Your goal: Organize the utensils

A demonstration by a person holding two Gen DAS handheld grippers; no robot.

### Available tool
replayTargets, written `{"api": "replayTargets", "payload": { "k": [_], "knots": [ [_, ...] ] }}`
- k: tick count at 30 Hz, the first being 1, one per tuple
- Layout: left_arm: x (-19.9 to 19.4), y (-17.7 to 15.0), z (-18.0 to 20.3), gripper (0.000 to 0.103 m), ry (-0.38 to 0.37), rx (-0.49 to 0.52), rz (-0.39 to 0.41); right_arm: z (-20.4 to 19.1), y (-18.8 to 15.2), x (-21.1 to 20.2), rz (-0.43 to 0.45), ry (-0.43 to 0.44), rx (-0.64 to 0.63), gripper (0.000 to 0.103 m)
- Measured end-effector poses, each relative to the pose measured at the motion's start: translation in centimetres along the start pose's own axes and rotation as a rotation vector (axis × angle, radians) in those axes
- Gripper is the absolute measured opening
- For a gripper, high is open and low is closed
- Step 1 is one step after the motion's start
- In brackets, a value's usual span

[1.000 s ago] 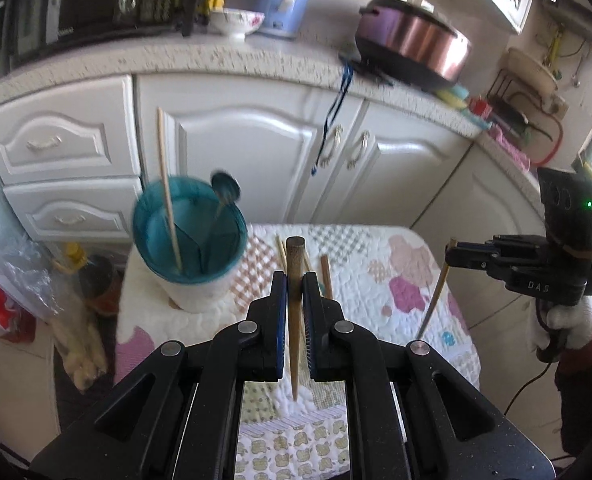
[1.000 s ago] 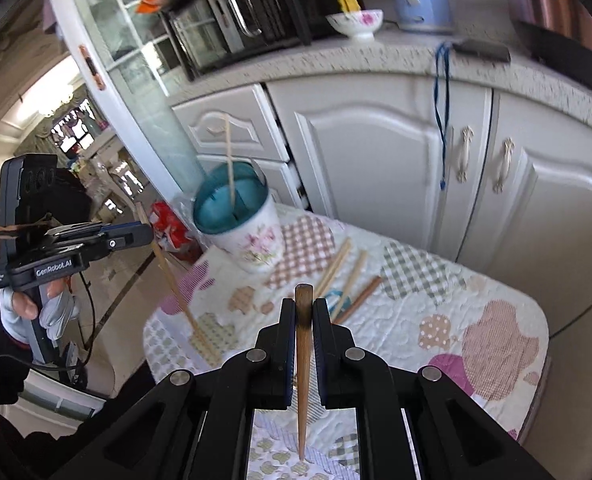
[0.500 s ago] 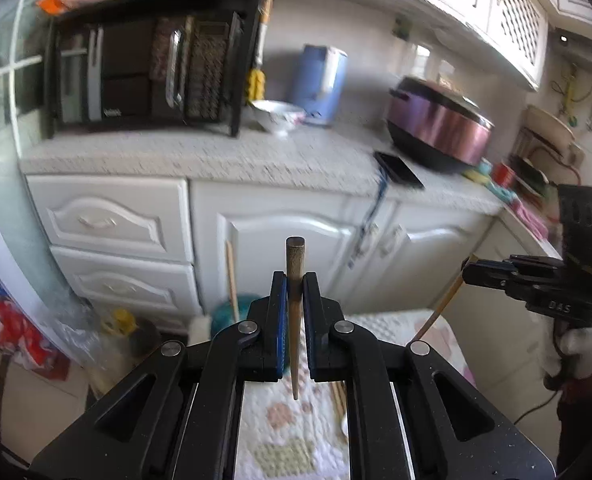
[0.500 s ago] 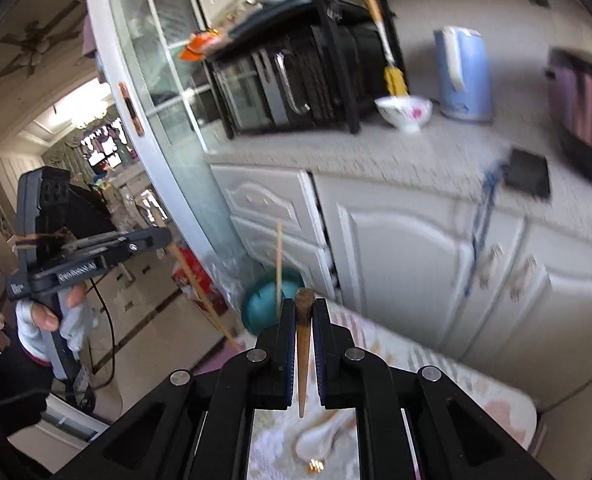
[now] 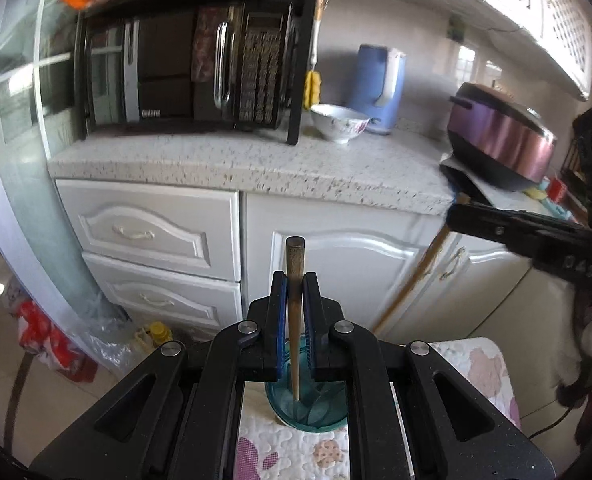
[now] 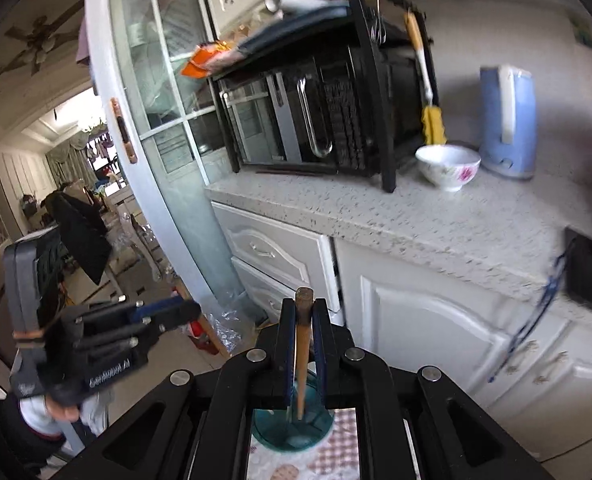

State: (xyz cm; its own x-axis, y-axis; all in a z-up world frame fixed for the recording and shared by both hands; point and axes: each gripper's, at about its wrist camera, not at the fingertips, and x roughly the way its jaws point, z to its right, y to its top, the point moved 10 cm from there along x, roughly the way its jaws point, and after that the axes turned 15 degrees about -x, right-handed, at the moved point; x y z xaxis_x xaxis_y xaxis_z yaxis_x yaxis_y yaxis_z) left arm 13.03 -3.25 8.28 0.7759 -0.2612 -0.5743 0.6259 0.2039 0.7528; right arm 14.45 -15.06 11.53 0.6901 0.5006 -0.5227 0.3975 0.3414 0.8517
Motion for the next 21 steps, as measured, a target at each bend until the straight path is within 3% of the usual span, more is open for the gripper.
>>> {"api": "replayTargets", "payload": {
  "k": [10, 19, 21],
  "knots": [
    [5.7, -3.4, -1.5, 0.007, 0.040, -0.024, -0.104, 0.5, -5.6, 8.5, -0.176, 0.057, 0.051, 0.008],
    [7.7, -5.0, -1.9, 0.007, 0.063, -0.032, -0.140, 0.9, -8.5, 10.8, -0.248, 0.092, 0.093, 0.008],
    [7.7, -5.0, -1.8, 0.007, 0.065, -0.027, -0.141, 1.0, -8.8, 10.7, -0.240, 0.084, 0.102, 0.013]
  ]
}}
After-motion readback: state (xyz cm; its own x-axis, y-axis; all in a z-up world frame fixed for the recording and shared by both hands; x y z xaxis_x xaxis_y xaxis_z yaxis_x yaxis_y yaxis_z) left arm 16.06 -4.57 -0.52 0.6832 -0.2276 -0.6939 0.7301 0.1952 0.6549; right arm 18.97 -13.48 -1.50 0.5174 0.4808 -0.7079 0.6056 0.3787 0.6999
